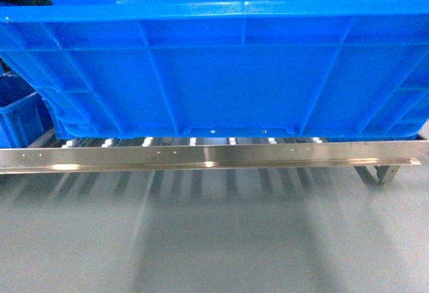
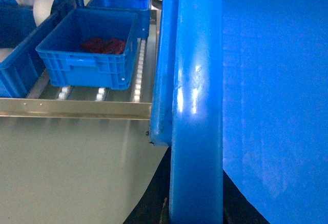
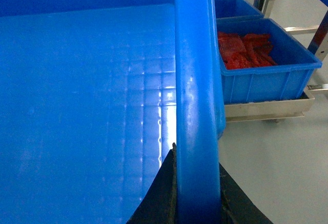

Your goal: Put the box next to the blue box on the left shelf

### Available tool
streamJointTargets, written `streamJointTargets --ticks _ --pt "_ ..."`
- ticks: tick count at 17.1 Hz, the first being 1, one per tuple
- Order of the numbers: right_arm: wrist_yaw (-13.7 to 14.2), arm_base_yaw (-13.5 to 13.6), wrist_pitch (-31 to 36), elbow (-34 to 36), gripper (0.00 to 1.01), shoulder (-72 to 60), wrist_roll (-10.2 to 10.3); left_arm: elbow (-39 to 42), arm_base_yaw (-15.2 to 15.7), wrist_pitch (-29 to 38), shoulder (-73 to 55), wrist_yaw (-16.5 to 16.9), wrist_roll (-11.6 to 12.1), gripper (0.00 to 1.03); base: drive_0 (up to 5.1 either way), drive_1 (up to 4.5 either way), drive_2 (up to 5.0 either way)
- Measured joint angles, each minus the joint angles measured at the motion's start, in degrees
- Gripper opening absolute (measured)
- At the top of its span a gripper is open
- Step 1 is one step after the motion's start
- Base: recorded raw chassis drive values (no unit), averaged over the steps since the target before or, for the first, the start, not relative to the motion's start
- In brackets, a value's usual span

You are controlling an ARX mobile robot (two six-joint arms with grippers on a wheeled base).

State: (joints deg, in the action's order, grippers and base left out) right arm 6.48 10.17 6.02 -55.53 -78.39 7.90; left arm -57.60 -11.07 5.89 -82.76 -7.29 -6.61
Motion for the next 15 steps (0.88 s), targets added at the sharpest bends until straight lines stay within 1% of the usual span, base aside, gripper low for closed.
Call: streamJointTargets --ticks 15 --pt "0.0 0.0 0.0 0.0 0.09 0.0 0.0 0.0 0.0 0.0 0.0 0.0 0.0 0.07 0.0 0.00 0.0"
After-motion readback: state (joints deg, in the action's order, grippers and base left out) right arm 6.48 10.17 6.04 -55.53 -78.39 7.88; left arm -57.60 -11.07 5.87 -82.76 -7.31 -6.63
